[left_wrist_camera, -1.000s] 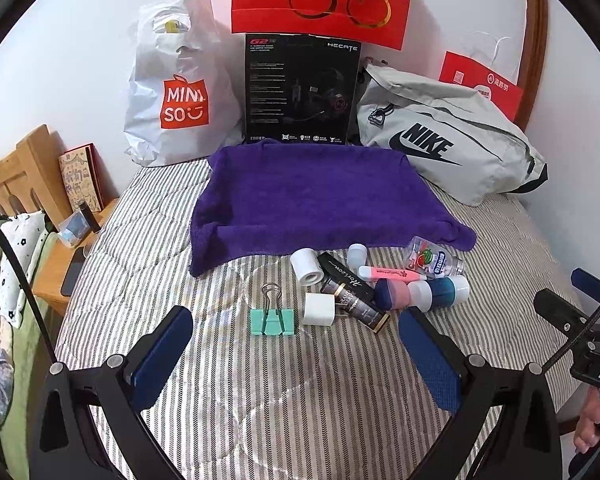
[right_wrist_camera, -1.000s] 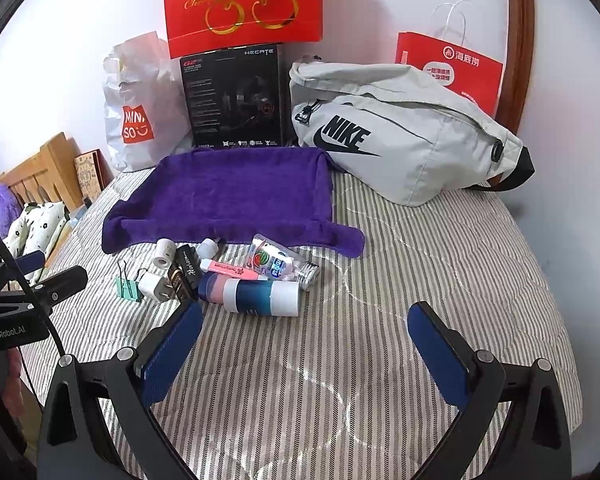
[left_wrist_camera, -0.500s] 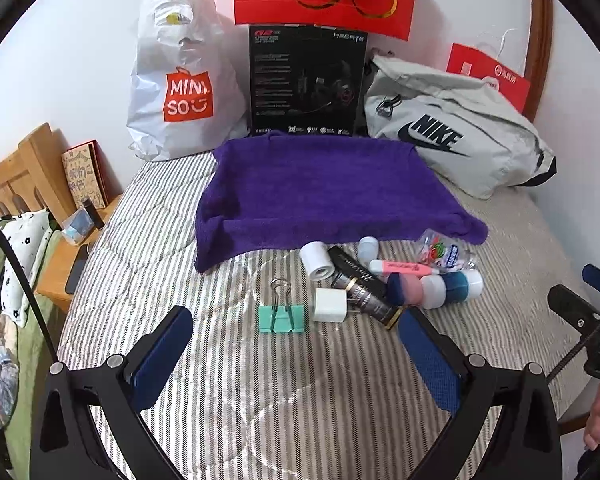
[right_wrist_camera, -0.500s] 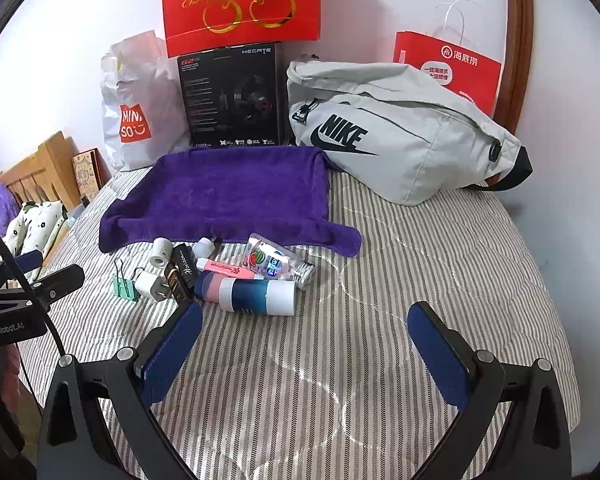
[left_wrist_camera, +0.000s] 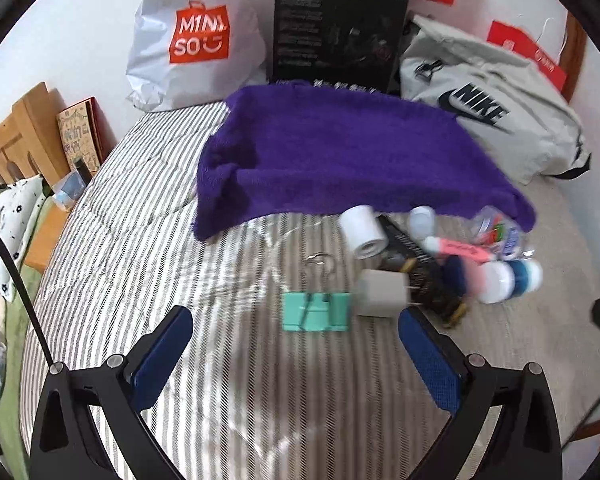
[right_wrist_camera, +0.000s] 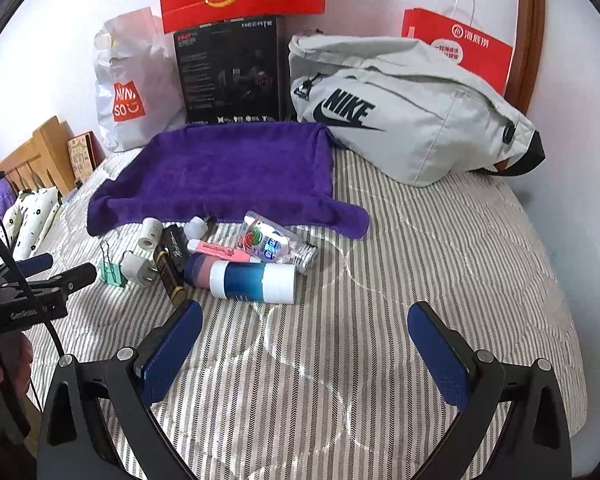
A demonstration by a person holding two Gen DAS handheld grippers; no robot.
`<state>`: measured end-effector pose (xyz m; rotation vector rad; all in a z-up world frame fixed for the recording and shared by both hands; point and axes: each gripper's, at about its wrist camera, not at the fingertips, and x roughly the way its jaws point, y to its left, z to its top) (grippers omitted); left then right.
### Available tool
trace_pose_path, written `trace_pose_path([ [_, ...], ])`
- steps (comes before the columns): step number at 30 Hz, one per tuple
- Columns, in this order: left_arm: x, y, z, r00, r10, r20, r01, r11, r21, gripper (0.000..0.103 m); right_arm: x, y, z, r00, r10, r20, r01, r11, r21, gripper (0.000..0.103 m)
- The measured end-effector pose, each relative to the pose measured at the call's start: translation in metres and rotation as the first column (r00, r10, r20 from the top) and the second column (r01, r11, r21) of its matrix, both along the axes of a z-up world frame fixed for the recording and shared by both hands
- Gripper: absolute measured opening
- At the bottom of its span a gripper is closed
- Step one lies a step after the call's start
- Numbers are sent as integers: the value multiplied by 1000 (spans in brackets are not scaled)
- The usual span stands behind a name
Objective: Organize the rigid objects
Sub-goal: 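Grasp the green binder clip with the left tool while the right tool grasps the blue-and-white cylinder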
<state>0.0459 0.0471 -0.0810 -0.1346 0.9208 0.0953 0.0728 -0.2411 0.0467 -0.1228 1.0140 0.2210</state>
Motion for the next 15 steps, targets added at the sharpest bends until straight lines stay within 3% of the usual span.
trace_pose_path([
  [2,6,3,-10,1000,3,-17,-3,1000,14,103,3,0,-5,1000,-3,-13,3,1000,-5,101],
  [8,13,12,-30,999,-22,-40,20,999,-37,97,12,-1,-22,999,-11,-43,10,1000,-13,101],
  [15,22,5,-40,998,-38,-40,38,999,-6,96,26,2,-46,995,-29,-96,29,1000,-1,101],
])
